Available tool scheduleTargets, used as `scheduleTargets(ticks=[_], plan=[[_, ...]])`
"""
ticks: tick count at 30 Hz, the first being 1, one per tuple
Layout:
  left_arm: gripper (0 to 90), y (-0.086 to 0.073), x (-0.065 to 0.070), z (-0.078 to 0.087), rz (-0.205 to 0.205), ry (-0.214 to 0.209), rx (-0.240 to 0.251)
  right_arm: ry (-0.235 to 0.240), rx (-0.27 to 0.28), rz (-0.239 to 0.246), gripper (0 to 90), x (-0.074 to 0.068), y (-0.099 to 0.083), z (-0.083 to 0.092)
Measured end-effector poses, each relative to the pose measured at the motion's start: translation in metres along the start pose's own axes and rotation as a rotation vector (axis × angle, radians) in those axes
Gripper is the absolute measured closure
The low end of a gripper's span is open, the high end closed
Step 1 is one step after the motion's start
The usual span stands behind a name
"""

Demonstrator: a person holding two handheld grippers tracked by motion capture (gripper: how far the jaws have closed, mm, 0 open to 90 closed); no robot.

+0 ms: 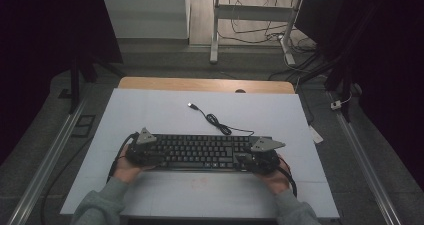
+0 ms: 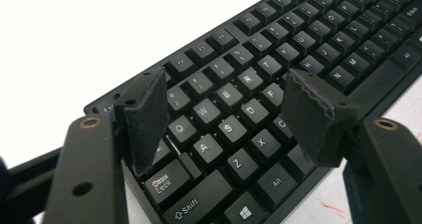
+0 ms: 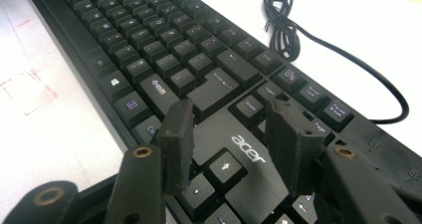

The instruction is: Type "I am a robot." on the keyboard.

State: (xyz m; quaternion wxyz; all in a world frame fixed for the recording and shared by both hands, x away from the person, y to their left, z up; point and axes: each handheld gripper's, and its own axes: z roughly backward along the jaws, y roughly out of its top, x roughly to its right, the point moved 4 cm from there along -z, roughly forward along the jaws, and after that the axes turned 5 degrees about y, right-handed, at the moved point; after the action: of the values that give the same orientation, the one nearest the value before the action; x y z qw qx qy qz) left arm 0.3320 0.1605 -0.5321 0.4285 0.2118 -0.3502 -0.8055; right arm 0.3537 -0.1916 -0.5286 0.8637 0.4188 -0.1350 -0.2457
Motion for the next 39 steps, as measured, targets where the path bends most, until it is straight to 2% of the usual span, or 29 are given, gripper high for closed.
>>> scheduleTargets(ticks=[4,13,24,35,39], plan=[[34.9,0.000,0.002,0.000,-0.008,-0.004,-0.002,-0.002,0.000,-0.001,54.4,0.000,0.000,0.000],[35.3,0.002,0.005,0.001,0.004,-0.015,0.008,-0.001,-0.002,-0.001,54.3,0.001,0.000,0.000],[35.9,0.002,0.011,0.002,-0.017,-0.038,0.003,-0.004,-0.006,0.002,54.2,0.001,0.000,0.000],[38.4,0.005,0.030,0.000,-0.076,-0.094,-0.009,-0.003,-0.008,0.001,54.2,0.001,0.000,0.000],[42.8,0.004,0.037,-0.003,-0.101,-0.112,-0.020,-0.003,-0.009,0.002,54.2,0.001,0.000,0.000]])
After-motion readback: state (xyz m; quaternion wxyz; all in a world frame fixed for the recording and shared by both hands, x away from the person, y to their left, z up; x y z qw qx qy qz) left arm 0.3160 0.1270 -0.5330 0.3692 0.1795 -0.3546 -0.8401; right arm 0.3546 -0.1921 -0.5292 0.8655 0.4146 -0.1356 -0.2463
